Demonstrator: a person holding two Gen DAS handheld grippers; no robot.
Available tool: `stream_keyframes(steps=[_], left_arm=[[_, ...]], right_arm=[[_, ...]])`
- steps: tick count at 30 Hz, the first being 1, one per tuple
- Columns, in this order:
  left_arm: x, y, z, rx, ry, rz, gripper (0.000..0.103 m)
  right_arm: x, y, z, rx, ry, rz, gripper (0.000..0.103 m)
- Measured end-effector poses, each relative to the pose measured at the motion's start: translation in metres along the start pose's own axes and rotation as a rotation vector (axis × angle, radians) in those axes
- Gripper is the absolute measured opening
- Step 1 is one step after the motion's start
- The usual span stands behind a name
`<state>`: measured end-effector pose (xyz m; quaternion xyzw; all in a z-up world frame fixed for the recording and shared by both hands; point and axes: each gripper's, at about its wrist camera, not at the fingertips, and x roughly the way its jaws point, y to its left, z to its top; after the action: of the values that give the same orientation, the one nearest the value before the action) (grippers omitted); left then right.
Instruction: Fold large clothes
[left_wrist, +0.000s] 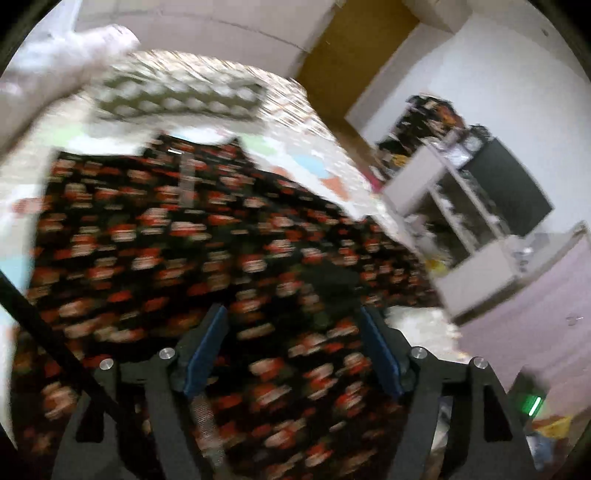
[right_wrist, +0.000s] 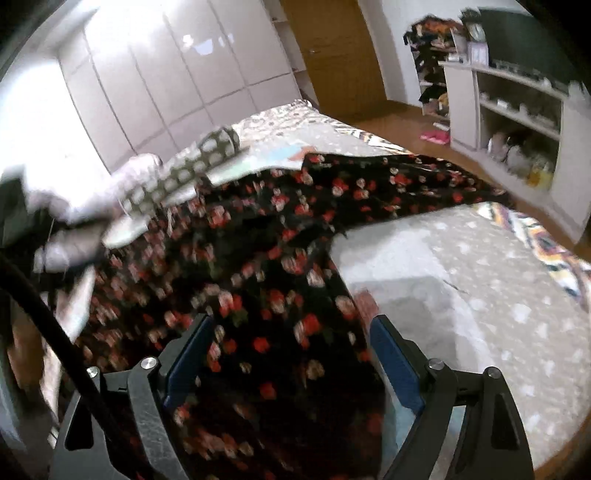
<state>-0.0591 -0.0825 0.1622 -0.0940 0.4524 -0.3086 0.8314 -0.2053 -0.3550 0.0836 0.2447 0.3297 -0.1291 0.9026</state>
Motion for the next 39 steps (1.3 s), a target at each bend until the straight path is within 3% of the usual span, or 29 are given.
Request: stream_keyframes(steps=[6, 9, 12, 17, 20, 26, 30, 32, 33, 34, 39], left_arm=[[-0.022, 0.034, -0.043, 0.026, -0.015, 0.076, 0.075], [-0.015, 0.050, -0.060, 0.016, 0.002, 0.088, 0.075], [-0.011, 0.063, -0.070, -0.008, 0.014, 0.114, 0.075], [-0.012, 0.084, -0.080, -0.066, 0.008, 0.142, 0.075], [-0.012, 0.094, -0.081, -0.104, -0.001, 0.162, 0.075], [-0.005, 0.100, -0.078, -0.137, -0.005, 0.195, 0.075], [-0.001, 0.101, -0.078, -0.134, -0.003, 0.204, 0.075], [0.000, 0.104, -0.078, -0.139, -0.003, 0.200, 0.075], [-0.002, 0.105, -0.078, -0.142, -0.005, 0.198, 0.075], [-0.003, 0.107, -0.079, -0.143, -0.010, 0.197, 0.075], [-0.022, 0.117, -0.082, -0.151, -0.060, 0.191, 0.075]], right_arm=[[0.027, -0.091, 0.036, 0.227, 0.018, -0.057, 0.069], [0.044, -0.148, 0.057, 0.388, 0.031, -0.020, 0.067], [0.050, -0.200, 0.077, 0.553, 0.002, 0.023, 0.053], [0.060, -0.262, 0.102, 0.714, -0.007, 0.042, 0.054], [0.070, -0.277, 0.111, 0.741, 0.007, 0.068, 0.054], [0.097, -0.301, 0.132, 0.793, 0.023, -0.003, 0.054], [0.112, -0.331, 0.128, 0.897, 0.015, -0.045, 0.054], [0.110, -0.337, 0.127, 0.930, -0.005, -0.042, 0.042], [0.106, -0.336, 0.130, 0.922, -0.017, -0.042, 0.021], [0.103, -0.331, 0.135, 0.899, -0.025, -0.046, 0.011], [0.075, -0.256, 0.180, 0.620, -0.068, -0.100, 0.009]])
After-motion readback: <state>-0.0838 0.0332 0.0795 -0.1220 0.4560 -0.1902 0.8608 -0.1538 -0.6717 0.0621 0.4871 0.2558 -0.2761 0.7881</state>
